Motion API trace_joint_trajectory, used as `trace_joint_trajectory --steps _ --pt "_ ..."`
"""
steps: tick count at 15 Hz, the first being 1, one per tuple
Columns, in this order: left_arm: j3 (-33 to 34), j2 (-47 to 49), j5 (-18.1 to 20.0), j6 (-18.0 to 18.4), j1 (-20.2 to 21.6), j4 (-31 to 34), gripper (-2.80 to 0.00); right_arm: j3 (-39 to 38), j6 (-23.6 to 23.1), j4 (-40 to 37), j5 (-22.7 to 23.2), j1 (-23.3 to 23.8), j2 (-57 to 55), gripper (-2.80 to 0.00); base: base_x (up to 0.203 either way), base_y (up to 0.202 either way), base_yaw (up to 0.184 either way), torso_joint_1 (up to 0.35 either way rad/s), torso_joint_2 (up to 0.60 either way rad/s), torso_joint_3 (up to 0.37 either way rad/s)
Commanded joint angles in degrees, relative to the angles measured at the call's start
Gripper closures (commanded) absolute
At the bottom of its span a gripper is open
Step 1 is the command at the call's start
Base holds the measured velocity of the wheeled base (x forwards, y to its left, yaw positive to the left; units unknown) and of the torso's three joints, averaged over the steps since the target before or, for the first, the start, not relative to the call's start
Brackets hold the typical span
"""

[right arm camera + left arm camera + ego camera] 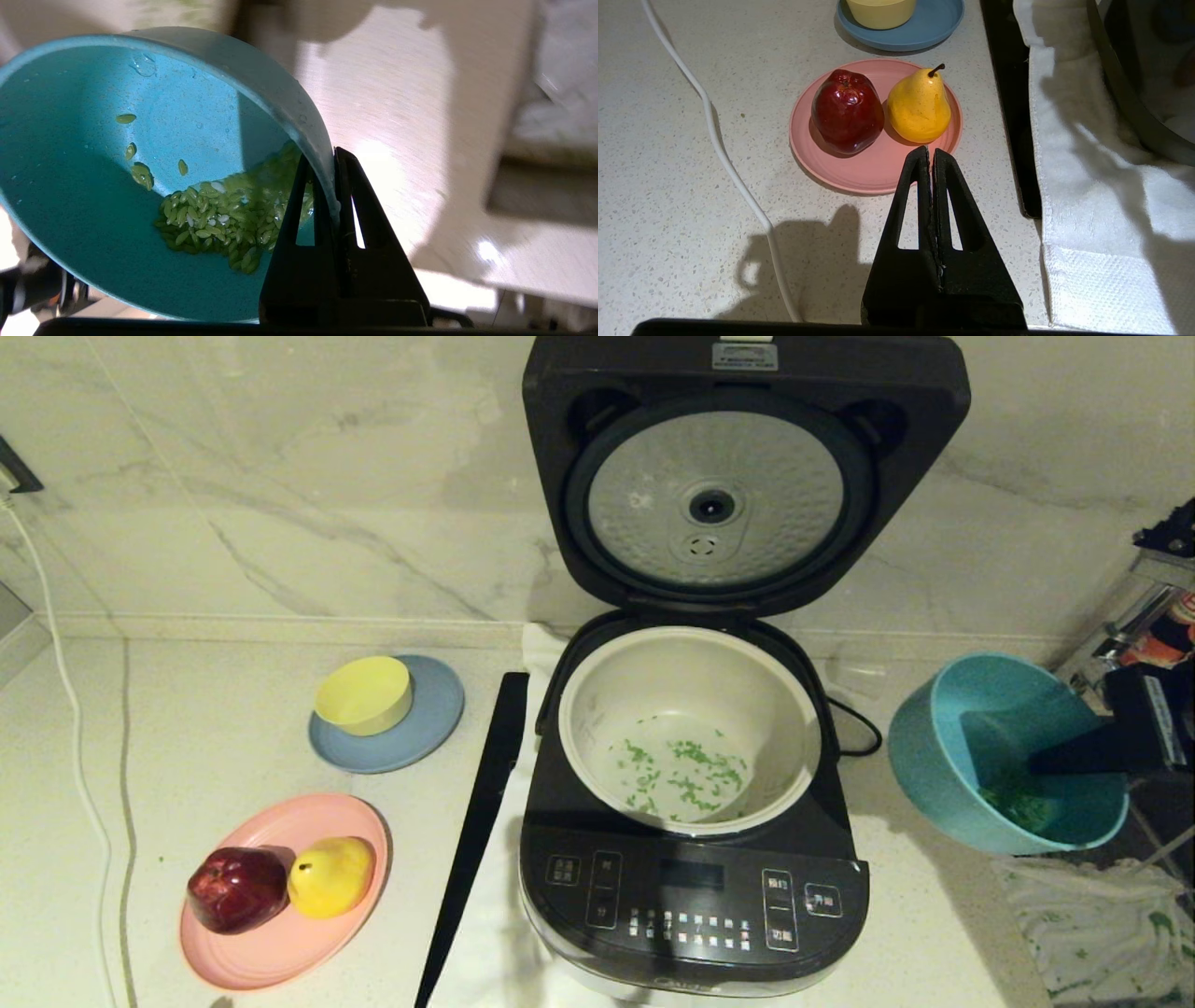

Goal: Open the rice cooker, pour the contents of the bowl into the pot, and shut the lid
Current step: Fill a bowl with water from the tap

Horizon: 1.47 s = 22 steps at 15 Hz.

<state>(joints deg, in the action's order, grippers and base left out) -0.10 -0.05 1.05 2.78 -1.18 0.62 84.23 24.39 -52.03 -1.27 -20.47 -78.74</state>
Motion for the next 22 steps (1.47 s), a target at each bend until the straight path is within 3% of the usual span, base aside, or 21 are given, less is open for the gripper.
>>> trace_joint_trajectory --steps 1,8,13,17,22 --pt "0.01 -0.04 0.01 0.03 0.04 -0.01 0.00 -2.97 -0.46 -0.15 2.05 9.18 1.84 0.00 0.000 0.000 0.000 0.000 0.00 0.000" --pt "0.01 -0.04 0.01 -0.04 0.02 -0.01 0.00 -7.92 -2.21 1.61 9.89 36.46 -2.09 0.00 0.000 0.000 0.000 0.000 0.00 0.000" --pt "0.01 -0.04 0.01 0.03 0.03 -0.01 0.00 -15.36 -2.93 11.97 12.74 53.19 -8.71 0.00 0.000 0.000 0.000 0.000 0.00 0.000" --pt "0.01 -0.04 0.01 0.03 0.02 -0.01 0.00 -15.23 -3.67 17.03 16.67 67.35 -18.45 0.00 0.000 0.000 0.000 0.000 0.00 0.000" --pt "0.01 -0.04 0.01 0.03 -0.01 -0.01 0.00 -11.34 -5.23 20.07 21.01 78.67 -30.66 0.00 0.000 0.000 0.000 0.000 0.00 0.000"
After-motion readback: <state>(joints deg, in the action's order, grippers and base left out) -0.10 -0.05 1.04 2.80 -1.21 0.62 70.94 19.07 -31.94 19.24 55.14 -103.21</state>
